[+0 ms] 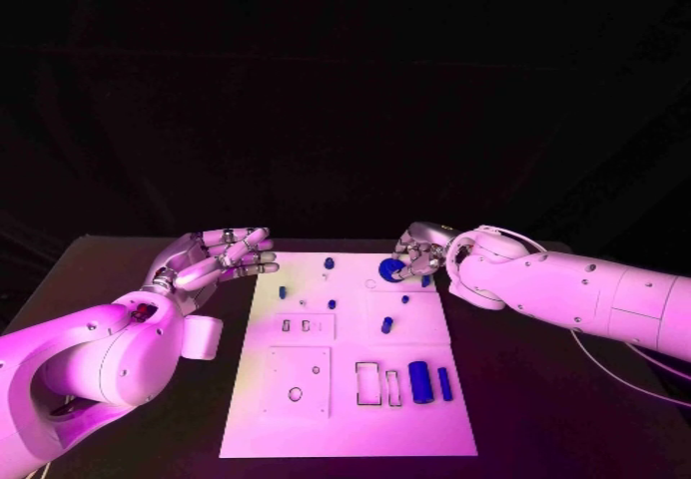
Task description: Assemble the parts on the task board
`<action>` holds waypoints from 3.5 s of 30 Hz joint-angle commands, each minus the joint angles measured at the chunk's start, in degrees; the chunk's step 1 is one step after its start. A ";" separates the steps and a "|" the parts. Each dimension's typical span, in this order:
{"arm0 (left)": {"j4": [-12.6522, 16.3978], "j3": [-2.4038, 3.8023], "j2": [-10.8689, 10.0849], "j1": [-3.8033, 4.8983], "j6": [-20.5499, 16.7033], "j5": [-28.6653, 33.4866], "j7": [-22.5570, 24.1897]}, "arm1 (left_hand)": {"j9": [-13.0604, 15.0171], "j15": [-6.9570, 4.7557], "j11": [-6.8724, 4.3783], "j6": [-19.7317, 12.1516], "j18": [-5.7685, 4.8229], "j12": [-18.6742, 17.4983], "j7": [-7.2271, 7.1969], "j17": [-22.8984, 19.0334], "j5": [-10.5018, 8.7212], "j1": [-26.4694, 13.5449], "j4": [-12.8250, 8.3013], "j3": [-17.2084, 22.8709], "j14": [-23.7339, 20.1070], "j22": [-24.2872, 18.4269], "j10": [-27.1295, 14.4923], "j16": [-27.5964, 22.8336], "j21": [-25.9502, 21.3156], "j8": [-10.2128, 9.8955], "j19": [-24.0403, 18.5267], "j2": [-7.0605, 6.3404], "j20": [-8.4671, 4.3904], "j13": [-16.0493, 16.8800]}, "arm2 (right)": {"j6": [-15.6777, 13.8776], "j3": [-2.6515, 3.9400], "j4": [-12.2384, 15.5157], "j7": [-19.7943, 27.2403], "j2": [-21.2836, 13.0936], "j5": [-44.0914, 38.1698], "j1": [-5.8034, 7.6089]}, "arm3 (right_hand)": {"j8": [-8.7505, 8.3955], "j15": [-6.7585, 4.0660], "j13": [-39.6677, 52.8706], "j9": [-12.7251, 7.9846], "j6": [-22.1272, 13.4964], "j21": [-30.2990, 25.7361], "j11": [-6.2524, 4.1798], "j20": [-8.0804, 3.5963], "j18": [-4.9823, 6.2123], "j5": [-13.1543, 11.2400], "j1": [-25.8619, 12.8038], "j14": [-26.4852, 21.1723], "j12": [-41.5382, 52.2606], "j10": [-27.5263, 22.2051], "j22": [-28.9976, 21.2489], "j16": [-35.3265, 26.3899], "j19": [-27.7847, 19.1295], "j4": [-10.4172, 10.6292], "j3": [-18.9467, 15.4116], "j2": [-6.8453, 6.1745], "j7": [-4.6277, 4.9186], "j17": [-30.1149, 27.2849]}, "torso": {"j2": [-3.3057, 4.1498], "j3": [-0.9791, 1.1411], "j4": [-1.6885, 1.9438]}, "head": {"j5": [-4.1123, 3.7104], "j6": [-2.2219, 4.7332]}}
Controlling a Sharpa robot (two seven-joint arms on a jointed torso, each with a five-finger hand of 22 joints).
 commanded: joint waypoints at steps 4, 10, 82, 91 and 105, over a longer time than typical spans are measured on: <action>0.13 0.04 0.06 0.07 1.05 -0.25 0.20 | -0.07 0.29 0.20 0.00 0.75 -0.31 0.24 0.10 -0.29 0.44 0.17 -0.31 0.21 0.05 0.12 -0.26 0.30 -0.37 0.37 0.01 0.09 -0.08 | 2.16 -0.07 -0.38 -0.08 0.39 -1.05 -0.30 | 0.67 0.19 1.14 0.19 0.92 0.35 -0.17 0.33 -0.68 0.36 1.07 3.94 1.14 0.93 8.57 0.53 0.95 0.15 0.20 0.43 -0.19 5.17 | 0.01 0.01 0.13 | -0.09 -0.17; 0.17 0.04 0.00 0.07 1.11 -0.25 0.14 | -0.07 0.29 0.20 0.00 0.75 -0.31 0.24 0.10 -0.29 0.44 0.17 -0.31 0.21 0.05 0.12 -0.26 0.30 -0.37 0.37 0.01 0.09 -0.08 | 2.66 -0.11 -0.75 -0.28 0.66 -1.63 -0.53 | 0.85 0.14 1.79 0.24 1.17 0.46 -0.23 0.29 -0.72 0.36 1.32 3.99 1.76 1.29 8.75 0.68 1.07 0.12 0.33 0.60 -0.25 5.47 | 0.03 -0.01 0.04 | 0.00 -0.29; -0.20 0.04 0.63 0.07 1.39 -0.25 -0.19 | -0.06 0.26 0.19 0.03 0.74 -0.48 0.23 0.17 -0.27 0.66 0.13 -0.24 0.33 0.02 0.14 -0.38 0.33 -0.48 0.38 0.23 0.07 -0.08 | -5.58 -0.64 0.26 -3.38 13.98 -17.79 -1.55 | -0.12 -0.62 7.24 1.28 4.49 2.85 -0.97 -0.70 -1.68 -3.81 -0.72 4.39 5.74 3.95 12.53 1.79 3.73 -1.55 17.32 -2.20 -0.92 7.72 | 0.01 0.01 0.21 | 1.29 -0.20; -0.14 0.04 0.52 0.08 1.35 -0.25 -0.25 | -0.06 0.27 0.19 0.02 0.74 -0.51 0.23 0.18 -0.28 0.68 0.12 -0.25 0.34 0.01 0.13 -0.40 0.33 -0.50 0.37 0.23 0.07 -0.08 | -5.13 -0.66 -0.24 -2.95 14.22 -17.37 -1.56 | -4.39 1.35 6.30 -0.64 -2.76 2.41 1.23 1.10 -1.54 -6.86 -3.44 4.50 4.89 2.21 12.11 2.13 3.32 0.64 12.73 -4.08 1.33 8.49 | 0.03 0.02 0.17 | 1.22 -0.22; -0.01 0.04 0.29 0.08 1.16 -0.25 -0.29 | -0.07 0.27 0.21 0.00 0.73 -0.56 0.25 0.19 -0.28 0.69 0.13 -0.27 0.34 0.00 0.10 -0.44 0.33 -0.54 0.36 0.23 0.07 -0.09 | -2.97 -0.70 -0.01 -2.52 13.62 -15.24 -1.55 | -3.01 1.05 8.38 -0.42 0.61 2.83 0.70 1.16 -1.69 -2.77 -5.88 4.74 7.25 3.44 12.73 2.72 3.82 5.03 8.39 -2.22 0.58 9.71 | 0.02 0.00 0.17 | 1.23 -0.25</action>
